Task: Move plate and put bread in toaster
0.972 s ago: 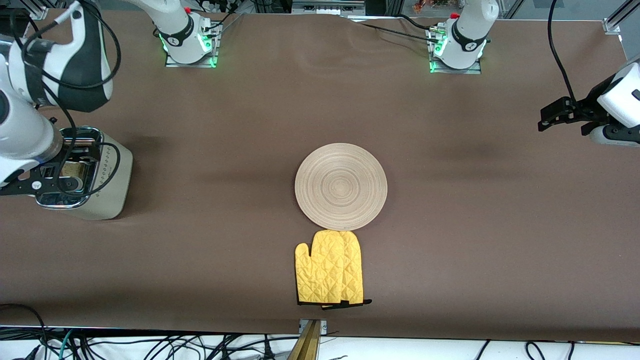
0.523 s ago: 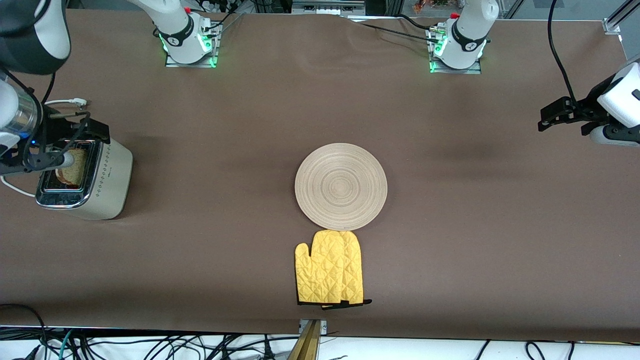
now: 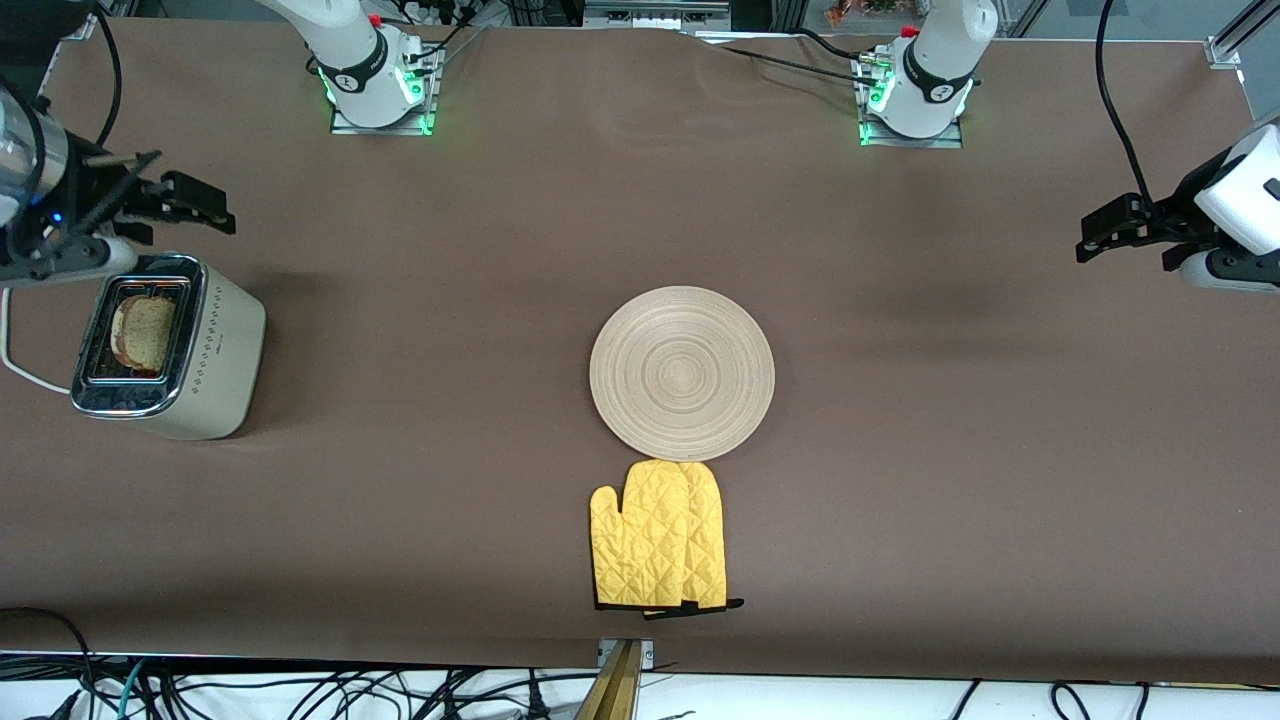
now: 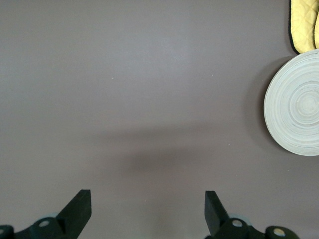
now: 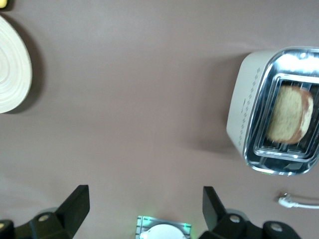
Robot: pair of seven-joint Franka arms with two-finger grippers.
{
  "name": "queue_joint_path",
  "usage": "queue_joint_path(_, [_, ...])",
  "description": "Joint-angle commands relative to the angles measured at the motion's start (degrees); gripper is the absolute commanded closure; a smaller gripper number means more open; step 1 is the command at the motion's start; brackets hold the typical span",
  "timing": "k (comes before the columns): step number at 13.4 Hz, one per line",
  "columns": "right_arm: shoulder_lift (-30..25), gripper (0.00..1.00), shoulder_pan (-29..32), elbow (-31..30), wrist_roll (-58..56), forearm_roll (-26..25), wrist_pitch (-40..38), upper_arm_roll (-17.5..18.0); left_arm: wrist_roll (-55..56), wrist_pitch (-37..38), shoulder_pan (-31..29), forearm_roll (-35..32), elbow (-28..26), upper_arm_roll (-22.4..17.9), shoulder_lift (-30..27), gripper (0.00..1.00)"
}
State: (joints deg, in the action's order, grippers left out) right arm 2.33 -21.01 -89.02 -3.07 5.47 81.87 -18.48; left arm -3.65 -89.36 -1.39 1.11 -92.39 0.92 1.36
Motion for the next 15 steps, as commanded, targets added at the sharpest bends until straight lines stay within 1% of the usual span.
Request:
queue_joint_path(1, [-7.8, 0.00, 1.5, -12.1, 3.0, -0.5, 6.8, 3.4, 0.6, 1.3, 0.2, -0.6, 1.5, 0.1, 0.3, 0.00])
queue_joint_path(3, [-7.2, 0.00, 3.8, -10.8, 2.4, -4.1, 7.3, 6.8, 0.6, 1.3, 0.2, -0.6, 1.5, 0.5, 0.3, 0.00])
queue_joint_path(4, [-6.8, 0.00, 3.9, -10.1, 2.3, -4.8, 6.8, 7.0, 0.6, 1.3, 0.2, -0.6, 1.5, 0.5, 0.3, 0.00])
queue_joint_path(7, [-5.3, 0.00, 4.7, -8.5, 2.0, -4.9, 6.9, 7.1, 0.6, 1.3, 0.2, -0.6, 1.5, 0.5, 0.3, 0.00])
queue_joint_path(12, [-5.0, 0.00, 4.2, -6.3, 1.1, -5.5, 6.7, 6.9, 0.6, 1.3, 0.2, -0.6, 1.5, 0.5, 0.3, 0.00])
queue_joint_path(15, [-5.0, 0.00, 4.1, -6.7, 1.2, -5.5, 6.6, 6.9, 0.6, 1.3, 0.2, -0.6, 1.5, 0.5, 0.3, 0.00])
